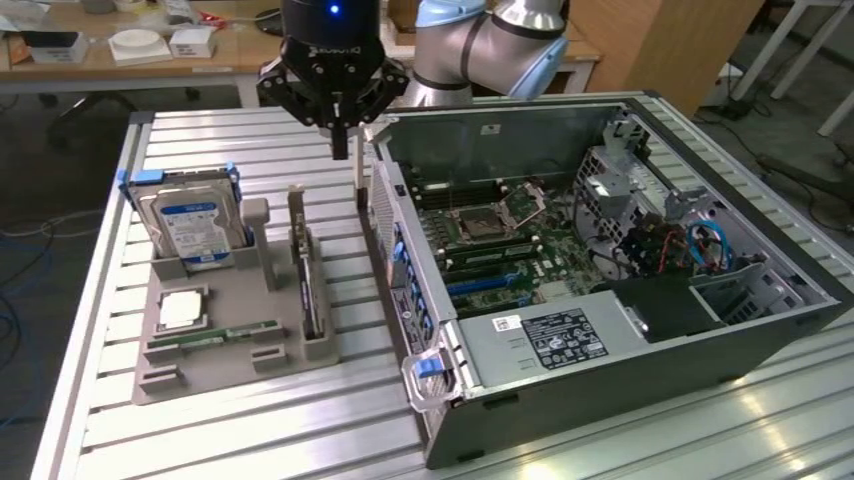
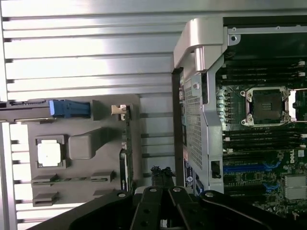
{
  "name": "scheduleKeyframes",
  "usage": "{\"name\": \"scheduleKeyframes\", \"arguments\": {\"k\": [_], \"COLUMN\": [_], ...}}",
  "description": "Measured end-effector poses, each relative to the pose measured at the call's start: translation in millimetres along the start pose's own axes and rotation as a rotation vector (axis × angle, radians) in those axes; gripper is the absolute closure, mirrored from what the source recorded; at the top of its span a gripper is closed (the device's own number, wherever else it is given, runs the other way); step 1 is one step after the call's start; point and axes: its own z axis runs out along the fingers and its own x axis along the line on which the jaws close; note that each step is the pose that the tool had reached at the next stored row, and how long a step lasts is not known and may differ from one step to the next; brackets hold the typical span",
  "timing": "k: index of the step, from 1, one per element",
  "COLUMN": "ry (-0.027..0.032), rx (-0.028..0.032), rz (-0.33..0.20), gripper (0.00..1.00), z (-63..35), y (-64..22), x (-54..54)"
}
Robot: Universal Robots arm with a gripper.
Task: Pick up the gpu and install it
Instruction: 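Reach for the gpu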
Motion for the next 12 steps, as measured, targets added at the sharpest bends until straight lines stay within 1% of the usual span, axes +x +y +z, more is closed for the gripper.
{"name": "scheduleKeyframes", "arguments": {"k": [12], "ry": [0.0026], "rx": [0.0001], "rz": [0.000], "gripper": [0.90], "z": [0.7], "y": [-1.5], "x": [19.9]}}
